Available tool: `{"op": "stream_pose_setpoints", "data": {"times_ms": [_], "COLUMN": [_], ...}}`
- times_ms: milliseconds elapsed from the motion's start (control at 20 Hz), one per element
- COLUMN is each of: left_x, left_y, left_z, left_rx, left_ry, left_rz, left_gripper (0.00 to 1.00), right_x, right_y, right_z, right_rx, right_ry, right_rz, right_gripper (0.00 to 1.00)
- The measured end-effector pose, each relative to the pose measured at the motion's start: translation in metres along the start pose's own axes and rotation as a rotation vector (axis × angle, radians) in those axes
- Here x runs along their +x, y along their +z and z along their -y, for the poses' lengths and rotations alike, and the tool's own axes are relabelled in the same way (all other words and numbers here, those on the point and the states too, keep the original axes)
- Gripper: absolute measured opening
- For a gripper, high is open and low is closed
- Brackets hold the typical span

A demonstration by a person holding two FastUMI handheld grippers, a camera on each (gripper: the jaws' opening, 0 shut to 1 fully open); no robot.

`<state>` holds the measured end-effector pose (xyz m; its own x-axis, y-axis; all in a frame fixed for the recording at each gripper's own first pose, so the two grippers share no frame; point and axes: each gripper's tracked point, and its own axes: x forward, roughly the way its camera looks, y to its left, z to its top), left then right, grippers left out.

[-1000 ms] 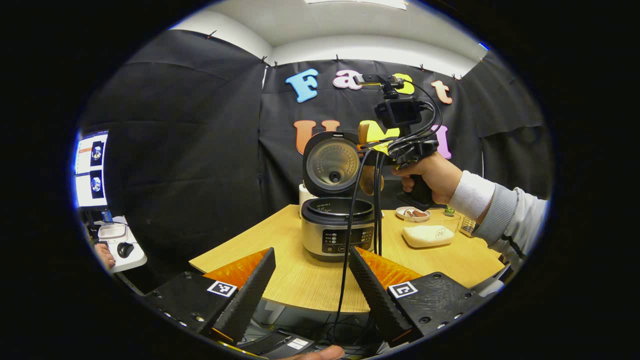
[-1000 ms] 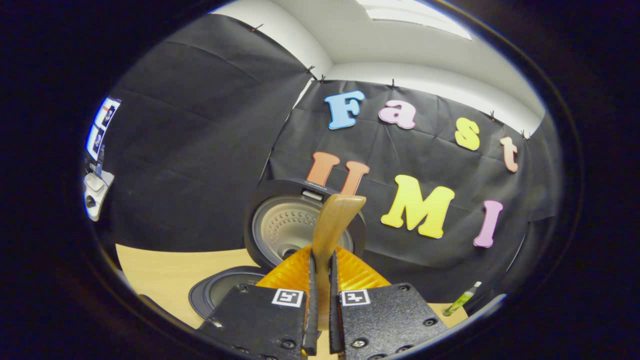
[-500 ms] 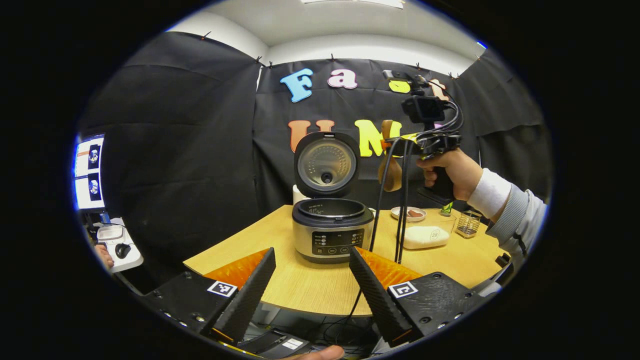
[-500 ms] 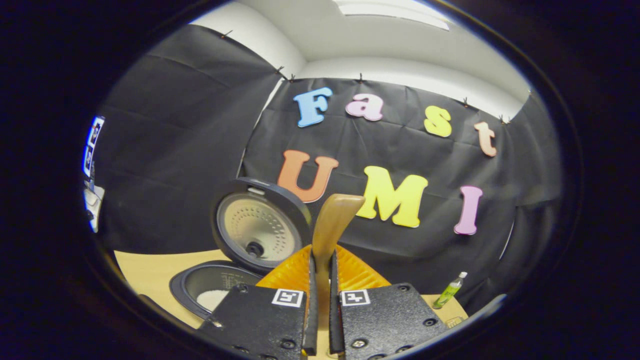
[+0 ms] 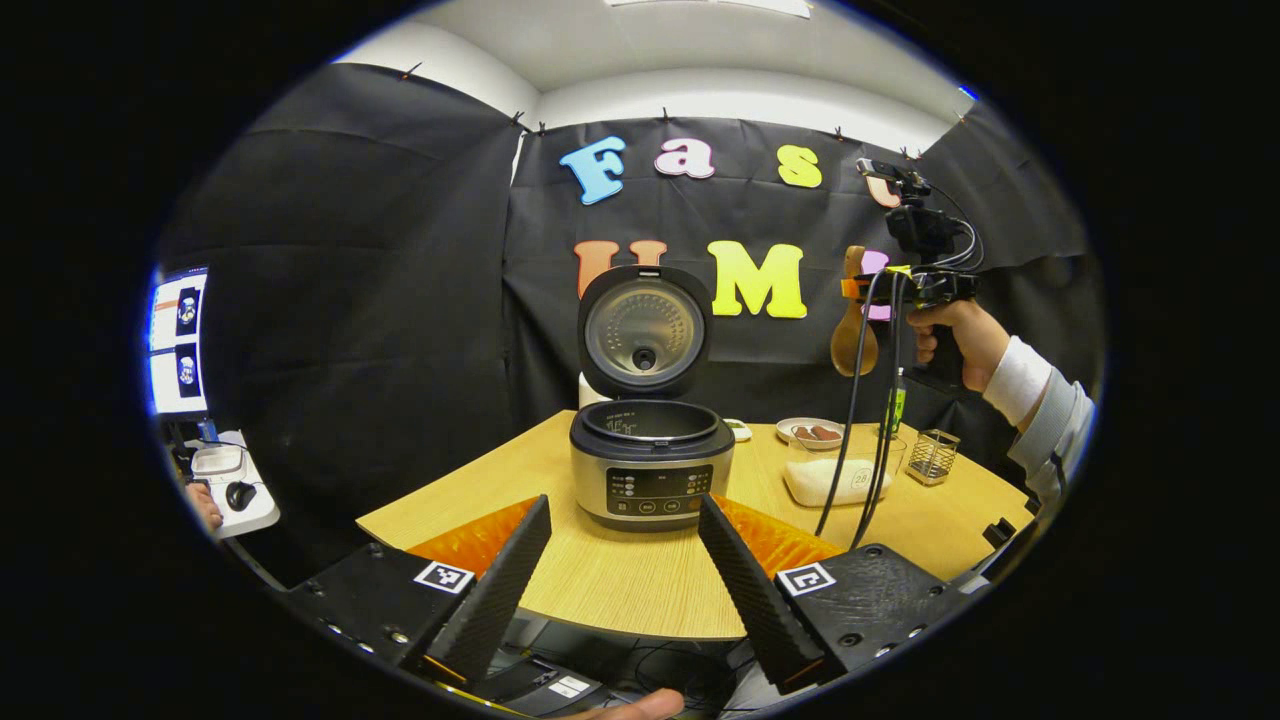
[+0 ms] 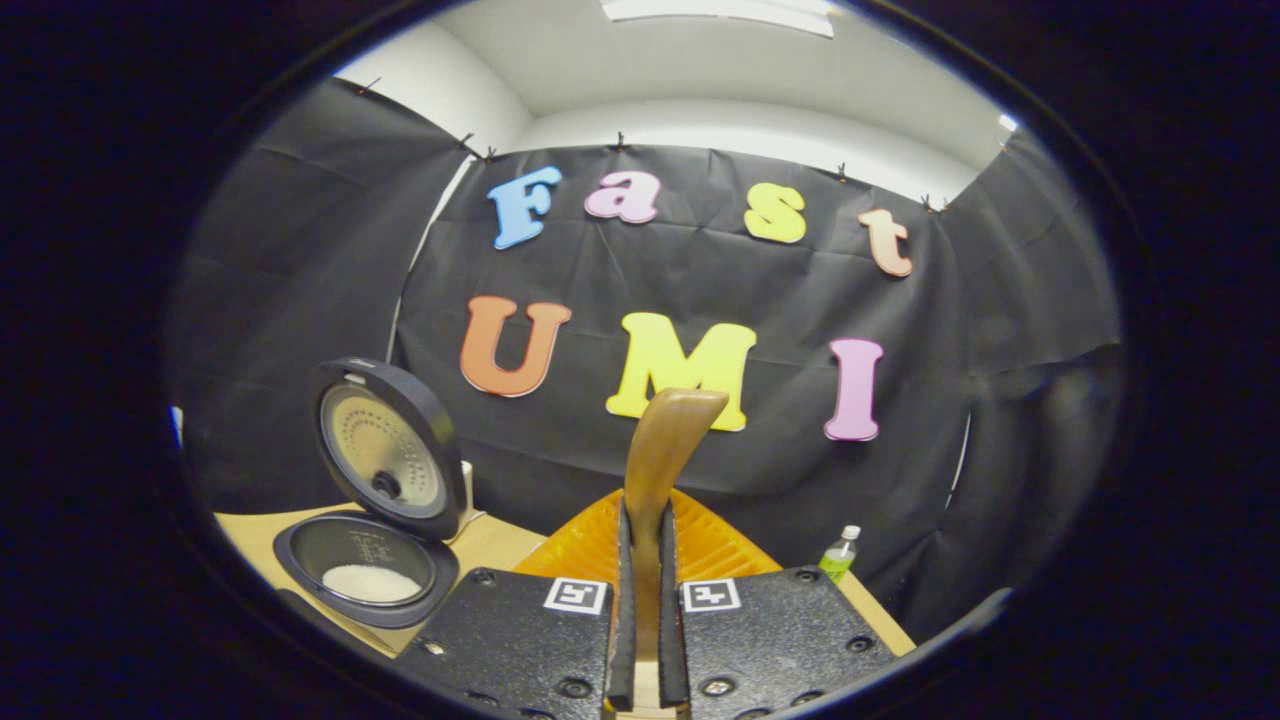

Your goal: Close the left gripper, press the button to open the rice cooker; take a wooden spoon from the chopstick holder with the right hand, scoop a spoonful of rice and pour it into the rice cooker, then put the wooden spoon back into the chopstick holder.

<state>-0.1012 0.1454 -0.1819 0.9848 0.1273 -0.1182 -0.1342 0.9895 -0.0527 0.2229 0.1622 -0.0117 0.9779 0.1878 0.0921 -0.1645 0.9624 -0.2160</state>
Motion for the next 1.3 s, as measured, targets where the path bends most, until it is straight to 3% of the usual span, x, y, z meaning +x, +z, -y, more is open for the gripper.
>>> {"op": "stream_pose_setpoints", "data": {"times_ms": [300,600,1000,1300], "left_x": [-0.003,-0.001,0.011,0.021], "left_y": [0.01,0.021,0.035,0.044], "left_z": [0.012,0.037,0.057,0.061], "left_rx": [0.029,0.015,0.024,-0.004], "left_ry": [-0.039,-0.063,-0.066,-0.059], "left_rz": [0.013,0.008,0.009,-0.003], "left_gripper": [0.95,0.95,0.95,0.95], "right_x": [-0.002,-0.004,-0.003,-0.001], "right_y": [-0.018,-0.066,-0.147,-0.183], "right_z": [0.104,0.188,0.226,0.245], "right_rx": [0.038,0.057,0.111,0.11], "right_ry": [-0.128,-0.237,-0.225,-0.246], "right_rz": [-0.04,-0.11,-0.198,-0.221], "right_gripper": [0.12,0.15,0.17,0.17]}}
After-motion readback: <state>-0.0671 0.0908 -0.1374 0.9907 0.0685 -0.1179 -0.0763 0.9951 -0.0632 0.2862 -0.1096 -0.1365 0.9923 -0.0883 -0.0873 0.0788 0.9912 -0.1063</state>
